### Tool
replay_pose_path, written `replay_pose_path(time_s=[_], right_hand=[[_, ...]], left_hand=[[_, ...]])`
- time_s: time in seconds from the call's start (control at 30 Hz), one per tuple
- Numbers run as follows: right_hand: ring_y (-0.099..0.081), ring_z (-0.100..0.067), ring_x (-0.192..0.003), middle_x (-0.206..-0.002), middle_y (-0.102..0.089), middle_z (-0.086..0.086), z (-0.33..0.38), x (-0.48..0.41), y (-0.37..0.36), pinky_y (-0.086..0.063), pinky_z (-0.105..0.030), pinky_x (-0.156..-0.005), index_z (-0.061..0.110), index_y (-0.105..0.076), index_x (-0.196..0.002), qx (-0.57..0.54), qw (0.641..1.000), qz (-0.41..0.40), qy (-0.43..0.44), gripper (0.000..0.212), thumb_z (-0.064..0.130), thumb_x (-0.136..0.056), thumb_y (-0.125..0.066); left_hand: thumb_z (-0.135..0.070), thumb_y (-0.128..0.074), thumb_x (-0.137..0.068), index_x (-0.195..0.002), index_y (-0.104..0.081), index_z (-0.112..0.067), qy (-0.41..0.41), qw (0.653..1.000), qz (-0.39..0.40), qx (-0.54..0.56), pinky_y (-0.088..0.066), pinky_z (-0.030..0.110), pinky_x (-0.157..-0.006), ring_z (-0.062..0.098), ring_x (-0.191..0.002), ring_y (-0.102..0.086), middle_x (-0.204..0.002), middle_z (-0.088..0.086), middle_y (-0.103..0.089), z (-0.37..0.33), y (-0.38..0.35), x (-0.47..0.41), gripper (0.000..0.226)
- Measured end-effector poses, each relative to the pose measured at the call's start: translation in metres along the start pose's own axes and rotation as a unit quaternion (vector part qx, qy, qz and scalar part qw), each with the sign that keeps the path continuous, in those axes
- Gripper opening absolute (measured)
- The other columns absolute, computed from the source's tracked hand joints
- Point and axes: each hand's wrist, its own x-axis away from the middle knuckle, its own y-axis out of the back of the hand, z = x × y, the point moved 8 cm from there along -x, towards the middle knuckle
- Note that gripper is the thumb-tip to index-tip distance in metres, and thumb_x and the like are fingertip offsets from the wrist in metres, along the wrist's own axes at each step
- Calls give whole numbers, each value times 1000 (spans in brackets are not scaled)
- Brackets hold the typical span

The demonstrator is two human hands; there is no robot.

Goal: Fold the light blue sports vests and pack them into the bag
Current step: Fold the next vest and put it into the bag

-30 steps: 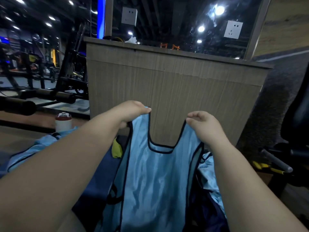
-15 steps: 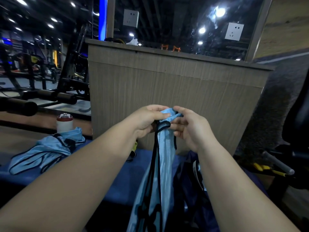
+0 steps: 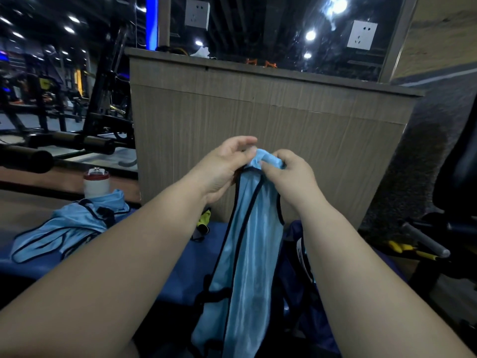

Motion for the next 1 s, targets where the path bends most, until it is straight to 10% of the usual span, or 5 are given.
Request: replay_pose_path(time_s=[0.2,0.43,0.73,1.0], right_hand=[[-49,-8,-60,-69,-51,5,0,1,0,-42,-29,-59,22,-50,-73,-122,992,4,-19,26,31,-91,-67],[-57,-9,-70,-75,-59,6,1,-5,12,-47,-29,-67,23,-62,-77,-131,991,-5,-10,19,36,-88,-70],[-71,-16,-88,-93,-73,3,-19,-12,40,-59,-42,-85,26,-71,-89,-220,973,-38,-58,7,32,-91,-68],[-63,-14,-97,-115,-66,6,-63,-13,55,-53,-35,-91,33,-67,-113,-70,984,-121,-111,21,29,-93,-62]], left_hand=[[-20,-89,-63,-140,-27,-28,51,994,53,-79,-50,36,-98,15,-115,-61,-128,-1,-58,39,-5,14,99],[1,-73,-81,-116,-62,-14,123,979,136,-88,-53,31,-94,18,-104,-68,-112,3,-72,89,-10,35,39],[-7,-70,-69,-108,-68,-11,263,934,230,-74,-54,25,-87,14,-98,-69,-105,1,-73,140,5,67,39],[-24,-74,-81,-112,-65,-12,249,960,124,-30,-55,33,-90,19,-99,-69,-109,7,-73,146,39,52,34]])
